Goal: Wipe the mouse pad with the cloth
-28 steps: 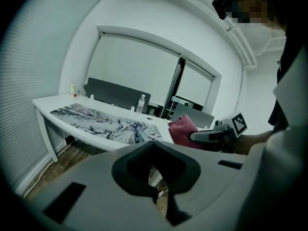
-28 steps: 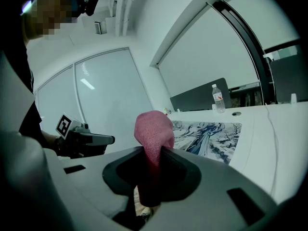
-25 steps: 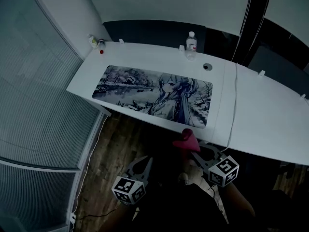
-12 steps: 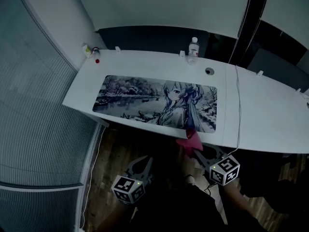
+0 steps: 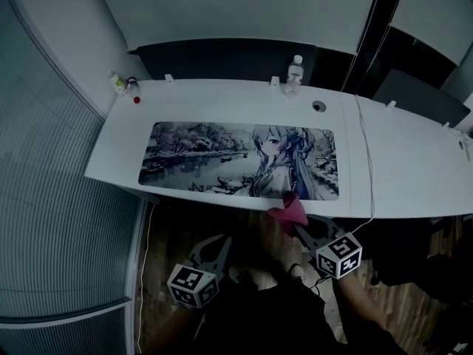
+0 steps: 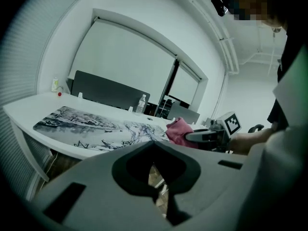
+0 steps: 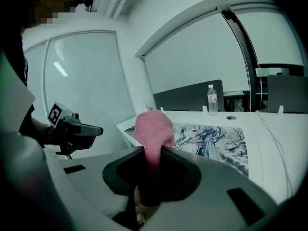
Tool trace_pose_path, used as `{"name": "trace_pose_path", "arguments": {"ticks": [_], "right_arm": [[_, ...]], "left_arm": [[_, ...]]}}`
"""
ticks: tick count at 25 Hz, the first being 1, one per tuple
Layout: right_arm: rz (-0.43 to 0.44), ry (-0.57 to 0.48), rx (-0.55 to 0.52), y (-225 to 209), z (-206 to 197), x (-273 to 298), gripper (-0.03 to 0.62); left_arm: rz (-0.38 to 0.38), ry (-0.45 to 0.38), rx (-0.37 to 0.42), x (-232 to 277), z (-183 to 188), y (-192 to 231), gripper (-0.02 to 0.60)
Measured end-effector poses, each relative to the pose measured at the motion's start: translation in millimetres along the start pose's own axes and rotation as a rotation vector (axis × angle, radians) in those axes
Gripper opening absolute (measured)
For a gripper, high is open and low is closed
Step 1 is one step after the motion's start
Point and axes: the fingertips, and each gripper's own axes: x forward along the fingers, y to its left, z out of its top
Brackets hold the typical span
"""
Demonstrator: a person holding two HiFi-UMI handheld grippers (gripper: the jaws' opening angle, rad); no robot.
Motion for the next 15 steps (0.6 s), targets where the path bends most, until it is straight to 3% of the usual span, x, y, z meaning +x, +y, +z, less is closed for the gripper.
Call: {"name": "trace_pose_path", "arguments": {"ticks": [6, 15], "right_arm": [[-0.047, 0.046, -0.073, 11, -2, 21, 0.083], [-0.048, 0.128, -0.132, 2, -13, 47, 0.083]], "left_arm": [[-0.038, 0.02, 0.022, -11, 2, 24, 0.005], [-0.053, 0.042, 0.011, -9, -3, 34, 0.005]]}}
